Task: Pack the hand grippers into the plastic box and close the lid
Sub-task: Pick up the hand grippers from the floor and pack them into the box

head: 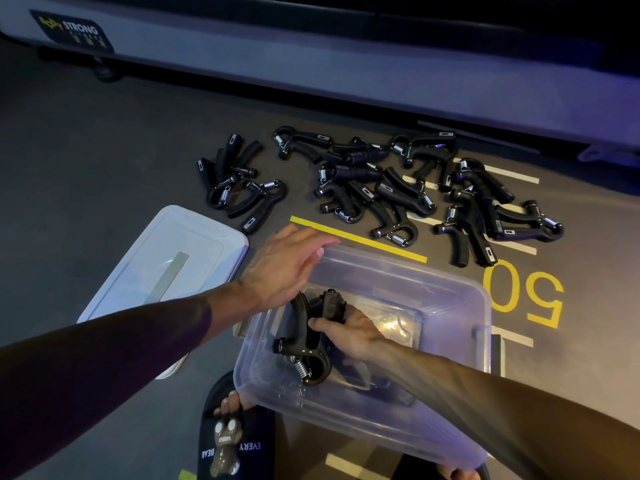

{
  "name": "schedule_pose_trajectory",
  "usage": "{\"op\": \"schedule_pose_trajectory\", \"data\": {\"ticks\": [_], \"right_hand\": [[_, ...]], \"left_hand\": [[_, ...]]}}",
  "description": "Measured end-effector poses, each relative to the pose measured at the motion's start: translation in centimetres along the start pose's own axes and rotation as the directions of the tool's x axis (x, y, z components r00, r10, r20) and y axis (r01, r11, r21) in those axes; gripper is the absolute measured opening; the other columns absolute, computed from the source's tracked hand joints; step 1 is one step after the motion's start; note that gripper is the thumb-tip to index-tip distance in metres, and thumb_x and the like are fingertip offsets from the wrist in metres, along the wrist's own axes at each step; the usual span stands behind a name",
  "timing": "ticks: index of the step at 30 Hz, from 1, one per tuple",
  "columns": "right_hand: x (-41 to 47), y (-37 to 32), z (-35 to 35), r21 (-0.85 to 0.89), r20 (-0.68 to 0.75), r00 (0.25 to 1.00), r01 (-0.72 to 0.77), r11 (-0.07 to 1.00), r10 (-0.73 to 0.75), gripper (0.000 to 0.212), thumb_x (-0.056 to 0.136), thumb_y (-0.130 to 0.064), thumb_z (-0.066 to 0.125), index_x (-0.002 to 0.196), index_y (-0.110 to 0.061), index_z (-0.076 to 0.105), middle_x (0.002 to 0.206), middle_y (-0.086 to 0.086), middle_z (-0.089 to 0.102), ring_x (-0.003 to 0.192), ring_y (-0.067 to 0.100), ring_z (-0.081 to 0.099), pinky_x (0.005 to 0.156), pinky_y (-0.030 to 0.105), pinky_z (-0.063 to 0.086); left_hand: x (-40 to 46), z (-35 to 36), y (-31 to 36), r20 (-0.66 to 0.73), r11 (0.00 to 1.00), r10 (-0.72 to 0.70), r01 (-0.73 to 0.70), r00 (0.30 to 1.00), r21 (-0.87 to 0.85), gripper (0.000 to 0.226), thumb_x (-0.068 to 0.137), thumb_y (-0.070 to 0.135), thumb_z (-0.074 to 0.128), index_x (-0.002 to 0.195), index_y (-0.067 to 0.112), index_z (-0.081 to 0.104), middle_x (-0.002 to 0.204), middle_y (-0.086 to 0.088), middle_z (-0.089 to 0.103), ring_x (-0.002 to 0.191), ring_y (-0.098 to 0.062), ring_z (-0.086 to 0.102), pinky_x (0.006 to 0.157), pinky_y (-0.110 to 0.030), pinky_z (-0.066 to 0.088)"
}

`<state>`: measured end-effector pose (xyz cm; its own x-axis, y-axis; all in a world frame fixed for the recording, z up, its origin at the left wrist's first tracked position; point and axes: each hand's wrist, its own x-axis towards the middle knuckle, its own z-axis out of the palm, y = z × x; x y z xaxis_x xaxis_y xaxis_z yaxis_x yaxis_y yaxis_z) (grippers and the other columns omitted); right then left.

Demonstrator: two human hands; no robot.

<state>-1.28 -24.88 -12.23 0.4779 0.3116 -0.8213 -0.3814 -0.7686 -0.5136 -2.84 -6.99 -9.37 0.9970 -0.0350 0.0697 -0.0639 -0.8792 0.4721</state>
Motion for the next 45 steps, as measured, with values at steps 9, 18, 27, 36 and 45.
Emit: {"op": "schedule_pose_trajectory", "data": {"ticks": [9, 18, 27, 36, 45], "right_hand": [[-3.5, -3.6, -7.5, -0.488, 0.086, 0.961, 0.27, 0.83, -0.263, 0.045, 0.088, -0.06, 0.06, 0.108, -0.02, 0.068, 0.108, 0.001, 0.07, 0.099, 0.022, 0.066, 0.085, 0.035, 0.054], [6.1, -7.3, -17.7, -0.557, -0.198, 0.844, 0.321, 0.766, -0.498, 0.014, 0.09, -0.018, 0.061, 0.095, -0.021, 0.073, 0.091, 0.002, 0.075, 0.079, 0.019, 0.069, 0.078, 0.035, 0.057], [13.9, -5.5, -19.5, -0.878, -0.074, 0.905, 0.14, 0.457, -0.42, 0.051, 0.091, -0.038, 0.063, 0.14, -0.031, 0.051, 0.131, 0.011, 0.048, 0.115, 0.035, 0.059, 0.093, 0.04, 0.051], [15.2, -2.8, -17.7, -0.763, -0.203, 0.838, 0.189, 0.618, -0.507, 0.021, 0.094, -0.036, 0.056, 0.083, -0.021, 0.065, 0.09, 0.013, 0.056, 0.089, 0.038, 0.063, 0.073, 0.033, 0.046], [14.5, -1.2, -18.5, -0.787, -0.231, 0.908, 0.037, 0.615, -0.351, 0.045, 0.085, -0.069, 0.05, 0.084, -0.024, 0.05, 0.084, 0.003, 0.068, 0.081, 0.026, 0.064, 0.07, 0.033, 0.052]], "left_hand": [[0.2, -0.5, 0.0, 0.02, 0.995, -0.035, 0.037, 0.999, -0.087, 0.035, 0.105, 0.033, 0.042, 0.132, 0.026, 0.063, 0.106, 0.02, 0.057, 0.098, -0.001, 0.042, 0.088, -0.008, 0.029], [2.7, -0.3, -1.7, 0.154, 0.969, -0.157, 0.182, 0.976, -0.165, 0.064, 0.099, 0.064, 0.032, 0.079, 0.009, 0.059, 0.071, -0.003, 0.06, 0.077, -0.022, 0.058, 0.073, -0.044, 0.049], [2.7, 0.2, -2.2, 0.167, 0.954, -0.099, 0.141, 0.981, -0.264, 0.05, 0.104, 0.054, 0.035, 0.088, 0.02, 0.068, 0.082, 0.003, 0.068, 0.089, -0.018, 0.063, 0.081, -0.04, 0.05], [3.0, 0.5, -2.3, 0.15, 0.955, -0.089, 0.128, 0.985, -0.269, 0.053, 0.105, 0.05, 0.037, 0.083, 0.012, 0.066, 0.078, 0.001, 0.065, 0.086, -0.019, 0.061, 0.08, -0.039, 0.048], [2.9, 0.3, -2.1, 0.141, 0.97, -0.095, 0.124, 0.985, -0.211, 0.058, 0.105, 0.054, 0.033, 0.082, 0.01, 0.063, 0.075, 0.0, 0.062, 0.084, -0.017, 0.06, 0.078, -0.039, 0.047]]}}
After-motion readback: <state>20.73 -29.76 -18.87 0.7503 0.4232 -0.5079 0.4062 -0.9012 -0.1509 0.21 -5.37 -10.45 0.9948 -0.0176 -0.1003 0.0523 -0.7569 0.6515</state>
